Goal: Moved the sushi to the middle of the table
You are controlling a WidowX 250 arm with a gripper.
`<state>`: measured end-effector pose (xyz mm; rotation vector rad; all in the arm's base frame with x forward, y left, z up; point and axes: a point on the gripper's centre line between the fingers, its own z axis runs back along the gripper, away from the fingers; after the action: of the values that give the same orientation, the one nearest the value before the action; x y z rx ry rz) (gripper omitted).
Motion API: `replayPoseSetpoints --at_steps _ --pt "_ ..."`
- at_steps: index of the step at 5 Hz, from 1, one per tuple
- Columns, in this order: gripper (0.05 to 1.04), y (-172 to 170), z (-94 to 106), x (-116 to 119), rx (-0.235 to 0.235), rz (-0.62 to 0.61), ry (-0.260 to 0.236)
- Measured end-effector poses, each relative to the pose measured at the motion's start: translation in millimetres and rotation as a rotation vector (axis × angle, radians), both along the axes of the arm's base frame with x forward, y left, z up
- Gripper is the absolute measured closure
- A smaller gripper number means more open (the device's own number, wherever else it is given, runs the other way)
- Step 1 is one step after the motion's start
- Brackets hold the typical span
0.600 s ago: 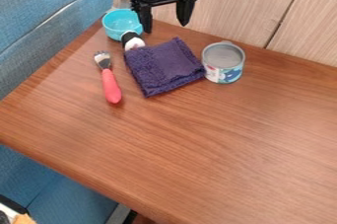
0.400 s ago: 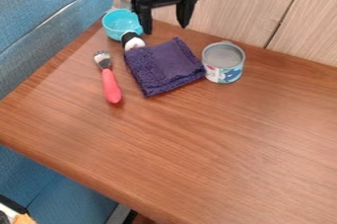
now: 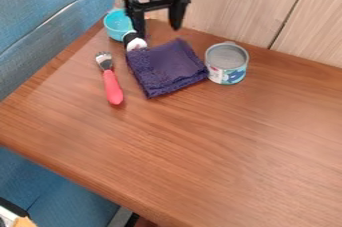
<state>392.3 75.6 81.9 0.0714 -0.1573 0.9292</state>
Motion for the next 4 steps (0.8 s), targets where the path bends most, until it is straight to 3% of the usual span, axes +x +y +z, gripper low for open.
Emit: replayPoseSetpoints --at_steps 2,3,4 --pt "0.085 34.3 -13.5 3.2 -0.011 0.125 -0.025" --pt "0.085 43.0 -28.8 5.6 0.038 0.128 0.008" --pt "0.085 45.4 -41.2 9.3 0.051 0.125 0.038"
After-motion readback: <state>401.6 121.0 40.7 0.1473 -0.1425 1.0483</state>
